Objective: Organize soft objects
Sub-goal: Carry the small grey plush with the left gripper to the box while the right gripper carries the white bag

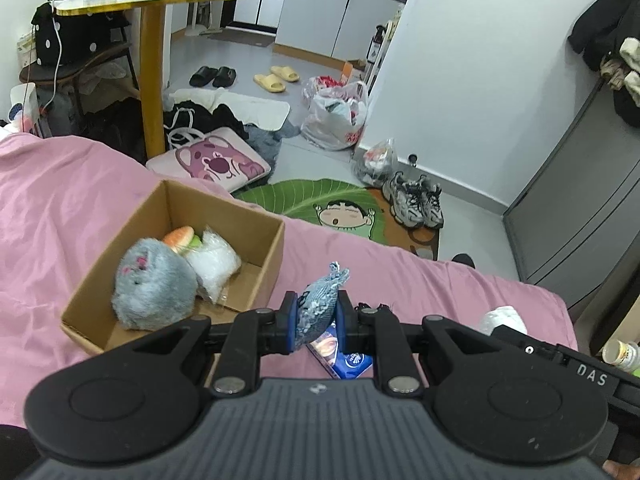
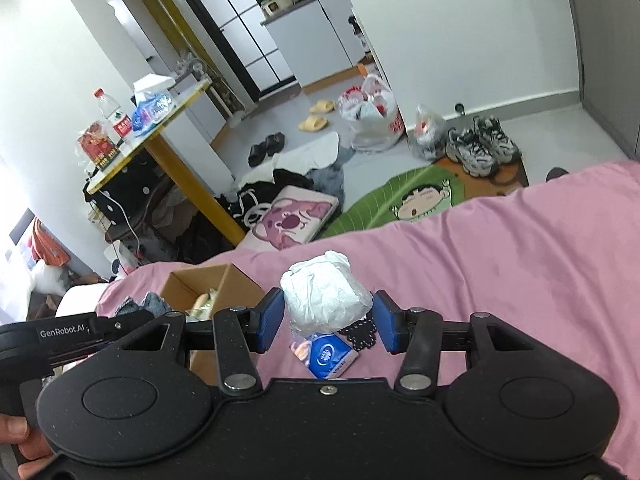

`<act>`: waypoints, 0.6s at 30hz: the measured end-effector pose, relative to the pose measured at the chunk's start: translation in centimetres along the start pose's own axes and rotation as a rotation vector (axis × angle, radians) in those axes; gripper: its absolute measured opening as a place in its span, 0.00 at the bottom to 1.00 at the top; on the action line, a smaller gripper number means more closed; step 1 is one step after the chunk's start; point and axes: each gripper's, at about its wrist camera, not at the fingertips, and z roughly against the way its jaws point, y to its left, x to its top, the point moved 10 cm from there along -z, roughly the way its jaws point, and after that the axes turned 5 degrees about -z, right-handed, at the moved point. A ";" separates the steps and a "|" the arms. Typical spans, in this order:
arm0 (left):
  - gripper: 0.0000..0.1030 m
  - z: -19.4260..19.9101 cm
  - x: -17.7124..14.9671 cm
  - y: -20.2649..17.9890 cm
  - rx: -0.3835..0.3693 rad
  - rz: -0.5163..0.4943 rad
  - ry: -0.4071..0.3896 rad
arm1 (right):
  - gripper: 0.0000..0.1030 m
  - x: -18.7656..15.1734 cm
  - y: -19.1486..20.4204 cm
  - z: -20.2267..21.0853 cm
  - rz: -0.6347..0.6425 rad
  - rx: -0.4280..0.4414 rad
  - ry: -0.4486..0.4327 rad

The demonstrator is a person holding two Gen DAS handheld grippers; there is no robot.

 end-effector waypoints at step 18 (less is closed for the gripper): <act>0.17 4.4 0.6 4.5 -0.021 0.028 -0.053 | 0.47 -1.0 4.2 1.9 0.040 0.028 -0.041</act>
